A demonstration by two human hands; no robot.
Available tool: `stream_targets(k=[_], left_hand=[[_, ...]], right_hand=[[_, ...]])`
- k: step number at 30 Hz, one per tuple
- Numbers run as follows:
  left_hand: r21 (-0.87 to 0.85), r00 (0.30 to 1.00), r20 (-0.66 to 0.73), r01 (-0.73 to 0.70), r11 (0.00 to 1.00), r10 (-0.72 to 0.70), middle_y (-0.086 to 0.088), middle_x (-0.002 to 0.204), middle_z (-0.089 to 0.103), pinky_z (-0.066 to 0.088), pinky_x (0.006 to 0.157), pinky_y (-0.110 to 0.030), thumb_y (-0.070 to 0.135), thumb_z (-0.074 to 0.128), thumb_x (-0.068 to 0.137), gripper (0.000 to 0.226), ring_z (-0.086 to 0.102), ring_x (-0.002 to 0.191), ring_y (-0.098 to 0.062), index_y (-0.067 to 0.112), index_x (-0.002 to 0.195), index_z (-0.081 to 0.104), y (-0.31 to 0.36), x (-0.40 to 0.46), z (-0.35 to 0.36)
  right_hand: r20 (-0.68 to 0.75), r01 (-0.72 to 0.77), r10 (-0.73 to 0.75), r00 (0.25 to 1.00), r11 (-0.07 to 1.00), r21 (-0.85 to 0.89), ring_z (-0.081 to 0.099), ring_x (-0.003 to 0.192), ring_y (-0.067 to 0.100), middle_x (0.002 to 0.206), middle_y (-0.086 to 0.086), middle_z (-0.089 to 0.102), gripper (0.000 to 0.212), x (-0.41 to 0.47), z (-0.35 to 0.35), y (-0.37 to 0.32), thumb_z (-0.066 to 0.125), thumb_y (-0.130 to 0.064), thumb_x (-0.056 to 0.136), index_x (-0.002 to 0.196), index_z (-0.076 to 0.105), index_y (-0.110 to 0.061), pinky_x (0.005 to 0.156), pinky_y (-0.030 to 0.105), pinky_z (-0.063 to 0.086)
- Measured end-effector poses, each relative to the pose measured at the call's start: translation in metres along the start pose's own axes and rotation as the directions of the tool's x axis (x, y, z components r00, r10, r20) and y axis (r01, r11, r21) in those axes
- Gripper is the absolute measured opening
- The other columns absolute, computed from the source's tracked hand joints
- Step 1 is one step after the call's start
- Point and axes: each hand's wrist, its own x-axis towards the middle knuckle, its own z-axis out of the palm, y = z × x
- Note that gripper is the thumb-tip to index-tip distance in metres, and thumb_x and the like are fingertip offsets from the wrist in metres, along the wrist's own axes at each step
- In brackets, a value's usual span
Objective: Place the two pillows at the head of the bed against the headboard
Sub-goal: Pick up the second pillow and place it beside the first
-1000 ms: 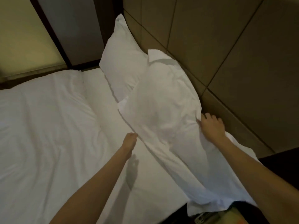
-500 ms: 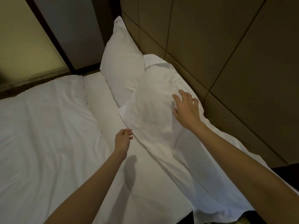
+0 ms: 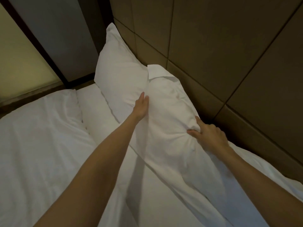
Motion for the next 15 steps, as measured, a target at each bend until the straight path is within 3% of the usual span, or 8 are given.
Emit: stream_targets(k=[6, 11, 15], left_hand=[[-0.207, 0.996, 0.022, 0.084, 0.975, -0.081, -0.003, 0.155, 0.031, 0.020, 0.116, -0.036, 0.054, 0.014, 0.096, 0.063, 0.029, 0.140, -0.021, 0.020, 0.147, 0.028, 0.004, 0.017, 0.020], [-0.295, 0.990, 0.117, 0.110, 0.949, -0.079, -0.002, 0.152, 0.036, 0.025, 0.113, -0.035, 0.057, 0.014, 0.095, 0.066, 0.034, 0.138, -0.021, 0.021, 0.147, 0.030, 0.008, 0.014, 0.040], [-0.193, 0.992, 0.016, 0.123, 0.973, -0.122, -0.004, 0.155, 0.027, 0.019, 0.117, -0.046, 0.051, 0.016, 0.096, 0.061, 0.025, 0.142, -0.025, 0.019, 0.146, 0.029, 0.000, 0.010, 0.063]], right_hand=[[-0.151, 0.092, -0.079, 0.985, 0.992, 0.083, 0.050, 0.065, 0.023, 0.086, 0.005, 0.064, 0.046, -0.021, -0.041, -0.012, 0.039, -0.060, 0.088, 0.122, 0.051, -0.032, 0.056, 0.032, 0.038], [-0.208, 0.011, 0.001, 0.978, 0.998, 0.057, 0.047, 0.062, 0.023, 0.082, 0.005, 0.064, 0.047, -0.043, -0.046, -0.010, 0.039, -0.059, 0.088, 0.123, 0.052, -0.030, 0.054, 0.032, 0.035], [-0.167, -0.071, 0.059, 0.984, 0.995, -0.066, 0.049, 0.063, 0.024, 0.090, 0.007, 0.063, 0.055, -0.041, -0.018, 0.003, 0.033, -0.061, 0.090, 0.134, 0.038, -0.028, 0.053, 0.031, 0.033]])
